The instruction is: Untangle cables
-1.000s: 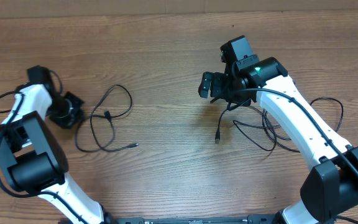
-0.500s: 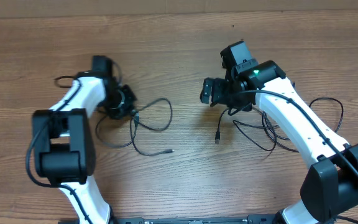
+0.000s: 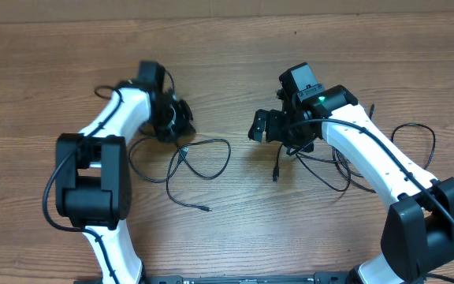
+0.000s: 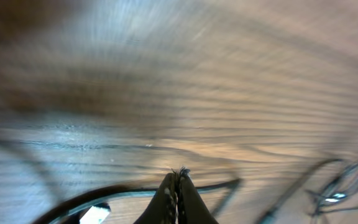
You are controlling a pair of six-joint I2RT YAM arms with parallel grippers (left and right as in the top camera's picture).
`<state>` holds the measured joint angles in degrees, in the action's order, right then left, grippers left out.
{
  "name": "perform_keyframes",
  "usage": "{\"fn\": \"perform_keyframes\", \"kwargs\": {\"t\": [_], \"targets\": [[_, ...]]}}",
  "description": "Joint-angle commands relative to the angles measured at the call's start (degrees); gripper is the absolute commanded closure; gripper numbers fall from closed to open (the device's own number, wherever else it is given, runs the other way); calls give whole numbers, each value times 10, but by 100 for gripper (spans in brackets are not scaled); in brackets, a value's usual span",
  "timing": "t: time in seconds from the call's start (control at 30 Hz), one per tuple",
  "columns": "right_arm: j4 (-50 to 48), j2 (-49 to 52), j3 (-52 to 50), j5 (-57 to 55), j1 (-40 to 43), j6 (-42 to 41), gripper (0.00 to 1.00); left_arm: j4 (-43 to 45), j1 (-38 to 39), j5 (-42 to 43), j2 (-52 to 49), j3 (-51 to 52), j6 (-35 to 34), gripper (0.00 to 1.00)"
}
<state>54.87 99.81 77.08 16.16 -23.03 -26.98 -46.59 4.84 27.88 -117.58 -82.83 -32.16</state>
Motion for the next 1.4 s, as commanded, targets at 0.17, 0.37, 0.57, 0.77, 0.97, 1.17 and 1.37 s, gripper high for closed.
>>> {"fn": "perform_keyframes", "kwargs": {"t": [0.17,0.37,0.57,0.77,0.97,1.17,1.37], "targets": [[-91,-7,-1,104,-8,50,15,-71,-82,17,2,-153,15,92],[-145,-5,-2,94,-63,49,27,-85,-141,-3,2,-157,15,78],[-196,16,-2,24,-136,50,33,-120,-186,-68,2,-157,15,64],[-261,60,-2,1,-199,81,38,-148,-202,-139,2,-157,15,35],[-296,91,-2,-82,-247,91,40,-161,-202,-159,2,-157,15,22],[-319,127,-2,-112,-272,91,42,-164,-202,-160,2,-157,15,0],[-318,158,-2,-109,-276,90,43,-164,-202,-160,2,-157,15,0]]}}
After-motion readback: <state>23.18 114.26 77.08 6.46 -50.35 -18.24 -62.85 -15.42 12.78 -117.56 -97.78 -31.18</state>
